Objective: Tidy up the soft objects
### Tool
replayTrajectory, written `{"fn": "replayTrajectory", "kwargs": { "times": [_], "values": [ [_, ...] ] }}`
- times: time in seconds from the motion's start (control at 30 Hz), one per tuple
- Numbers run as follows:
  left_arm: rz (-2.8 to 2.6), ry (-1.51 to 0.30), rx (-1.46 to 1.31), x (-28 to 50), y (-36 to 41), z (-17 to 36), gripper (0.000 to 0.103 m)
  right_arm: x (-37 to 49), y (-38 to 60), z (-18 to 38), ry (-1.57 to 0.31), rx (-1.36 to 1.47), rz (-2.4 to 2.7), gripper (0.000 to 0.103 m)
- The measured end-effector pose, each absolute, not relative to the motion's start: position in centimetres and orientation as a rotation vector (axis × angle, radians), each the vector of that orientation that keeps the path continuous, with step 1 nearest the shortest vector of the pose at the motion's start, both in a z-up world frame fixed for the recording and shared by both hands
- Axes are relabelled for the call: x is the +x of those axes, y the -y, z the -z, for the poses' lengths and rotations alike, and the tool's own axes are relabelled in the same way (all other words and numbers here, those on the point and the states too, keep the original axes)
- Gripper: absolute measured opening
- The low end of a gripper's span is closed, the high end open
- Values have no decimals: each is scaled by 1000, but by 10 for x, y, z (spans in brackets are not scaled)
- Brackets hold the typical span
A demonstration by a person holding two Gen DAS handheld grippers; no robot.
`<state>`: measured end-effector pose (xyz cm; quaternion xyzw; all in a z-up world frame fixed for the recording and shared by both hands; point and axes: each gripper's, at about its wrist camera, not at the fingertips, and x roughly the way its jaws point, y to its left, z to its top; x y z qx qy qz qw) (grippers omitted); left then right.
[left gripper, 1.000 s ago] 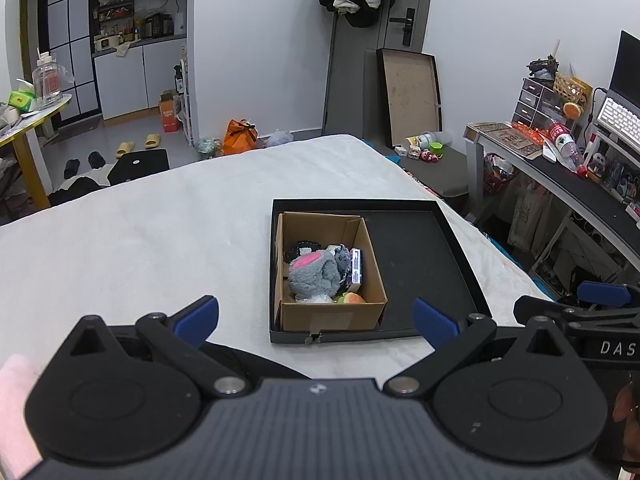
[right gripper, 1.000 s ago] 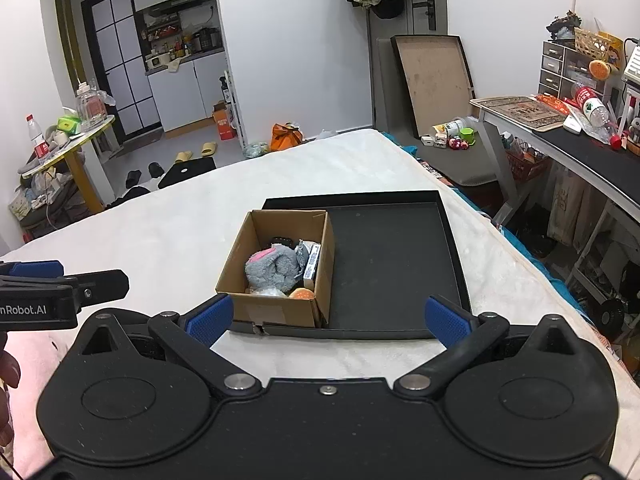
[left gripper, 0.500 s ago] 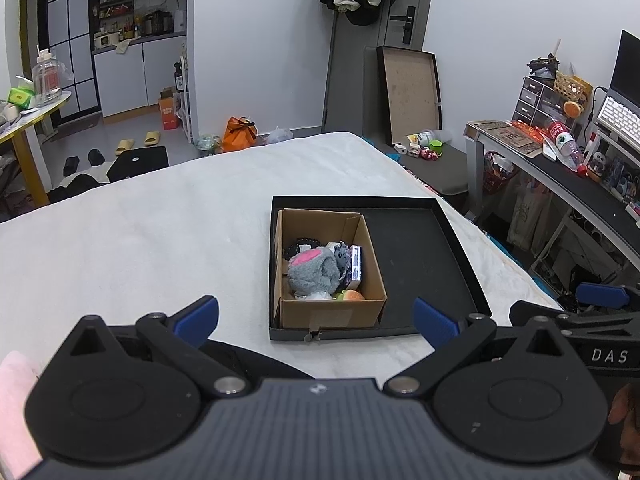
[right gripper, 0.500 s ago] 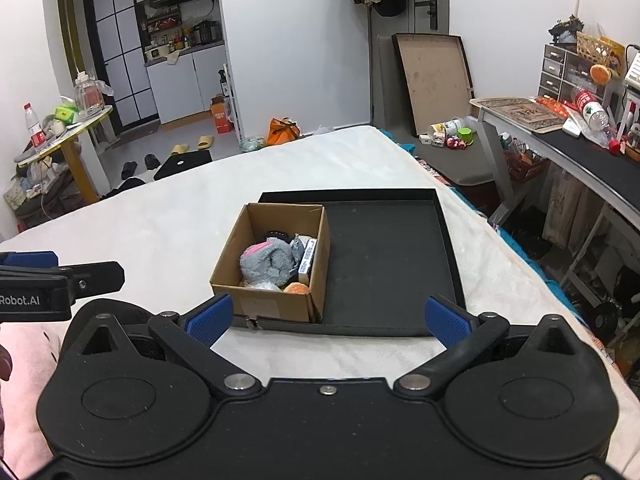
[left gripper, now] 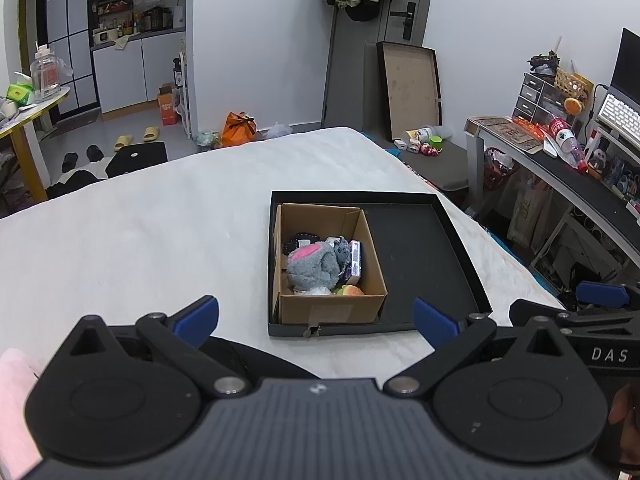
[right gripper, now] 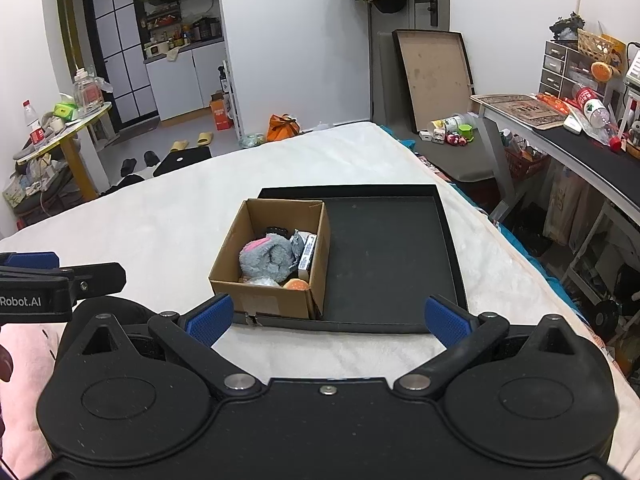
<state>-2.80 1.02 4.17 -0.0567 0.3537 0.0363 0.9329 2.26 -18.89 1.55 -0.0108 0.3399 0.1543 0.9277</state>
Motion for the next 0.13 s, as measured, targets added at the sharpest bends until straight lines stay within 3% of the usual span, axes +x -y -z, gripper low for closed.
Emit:
{"fn": "replayTrajectory", "kwargs": {
  "times": [0.13],
  "values": [
    [-75, -724, -115, -26, -9, -41, 103, 25, 189, -12, -704, -14, -311, 103]
  ]
}}
